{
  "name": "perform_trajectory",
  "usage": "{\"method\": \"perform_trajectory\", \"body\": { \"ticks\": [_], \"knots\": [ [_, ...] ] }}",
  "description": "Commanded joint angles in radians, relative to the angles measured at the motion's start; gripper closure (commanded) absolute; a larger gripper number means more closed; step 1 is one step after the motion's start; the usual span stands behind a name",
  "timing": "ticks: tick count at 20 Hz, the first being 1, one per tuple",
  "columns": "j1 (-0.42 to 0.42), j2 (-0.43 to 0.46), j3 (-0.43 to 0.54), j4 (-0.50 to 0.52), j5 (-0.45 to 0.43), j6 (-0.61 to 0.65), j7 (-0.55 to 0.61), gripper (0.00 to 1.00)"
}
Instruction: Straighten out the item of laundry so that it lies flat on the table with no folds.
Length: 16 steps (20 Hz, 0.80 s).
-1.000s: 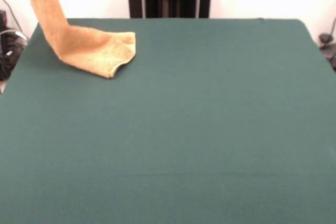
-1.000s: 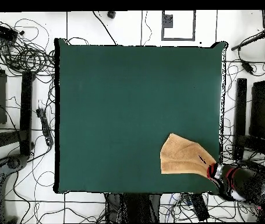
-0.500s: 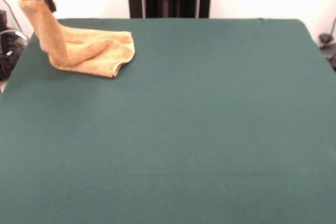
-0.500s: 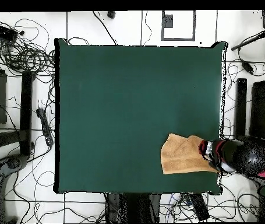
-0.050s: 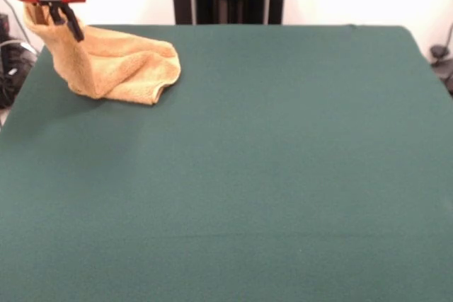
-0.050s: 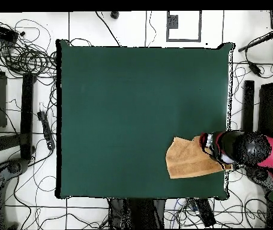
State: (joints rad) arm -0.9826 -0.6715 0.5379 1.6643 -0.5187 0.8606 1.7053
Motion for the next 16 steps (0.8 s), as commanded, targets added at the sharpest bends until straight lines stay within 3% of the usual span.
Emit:
{"method": "perform_trajectory", "body": {
  "ticks": [1,16],
  "knots": [
    [0.100,0.085,-0.032,-0.149,0.008,0.110,0.006,1.00],
    [0.201,0.245,-0.071,-0.391,0.024,0.164,0.013,1.00]
  ]
}}
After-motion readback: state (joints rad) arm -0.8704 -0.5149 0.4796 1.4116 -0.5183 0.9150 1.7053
